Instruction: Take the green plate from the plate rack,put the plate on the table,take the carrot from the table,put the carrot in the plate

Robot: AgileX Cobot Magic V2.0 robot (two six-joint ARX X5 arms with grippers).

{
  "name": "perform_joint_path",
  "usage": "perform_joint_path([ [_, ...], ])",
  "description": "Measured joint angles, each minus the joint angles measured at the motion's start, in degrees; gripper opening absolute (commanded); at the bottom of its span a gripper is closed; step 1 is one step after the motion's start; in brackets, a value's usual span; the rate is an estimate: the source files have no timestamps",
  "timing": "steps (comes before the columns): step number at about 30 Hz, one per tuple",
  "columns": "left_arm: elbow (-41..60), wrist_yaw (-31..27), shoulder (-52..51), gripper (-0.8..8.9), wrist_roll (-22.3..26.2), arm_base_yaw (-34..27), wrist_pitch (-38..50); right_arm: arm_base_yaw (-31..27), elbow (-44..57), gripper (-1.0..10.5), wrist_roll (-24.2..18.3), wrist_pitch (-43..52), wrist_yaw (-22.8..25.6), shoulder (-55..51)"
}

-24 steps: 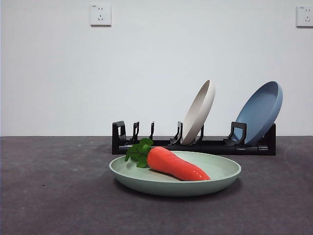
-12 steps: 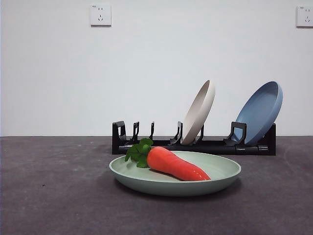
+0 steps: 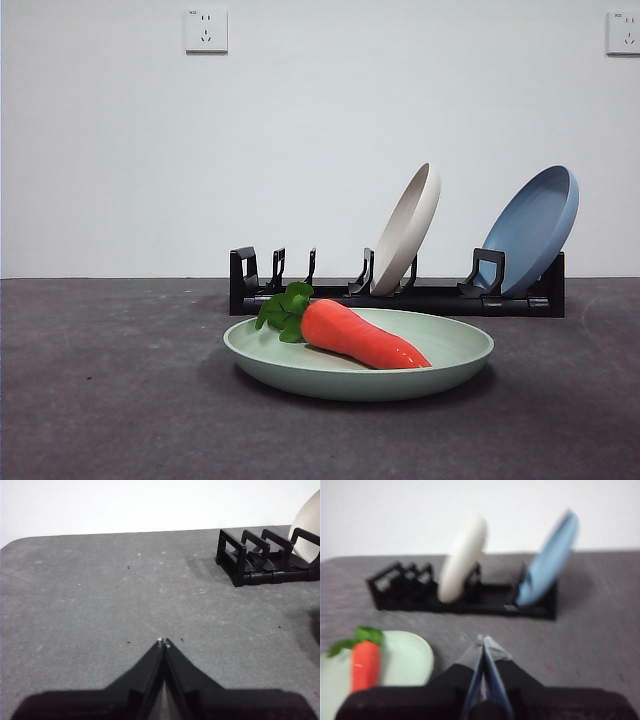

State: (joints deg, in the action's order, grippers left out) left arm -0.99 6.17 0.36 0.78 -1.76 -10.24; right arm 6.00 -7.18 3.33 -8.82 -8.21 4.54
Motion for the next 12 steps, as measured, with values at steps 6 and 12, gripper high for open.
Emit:
perform_joint_path([
  [6,0.0,0.0,0.0,-0.03,0.0,0.0,0.0,0.0,5.4,0.0,2.9,-0.1,0.9,-3.5],
  [12,0.0,0.0,0.0,-0.03,0.0,0.0,0.0,0.0,6.2,0.0,4.0,-0.7,1.0,-4.2],
])
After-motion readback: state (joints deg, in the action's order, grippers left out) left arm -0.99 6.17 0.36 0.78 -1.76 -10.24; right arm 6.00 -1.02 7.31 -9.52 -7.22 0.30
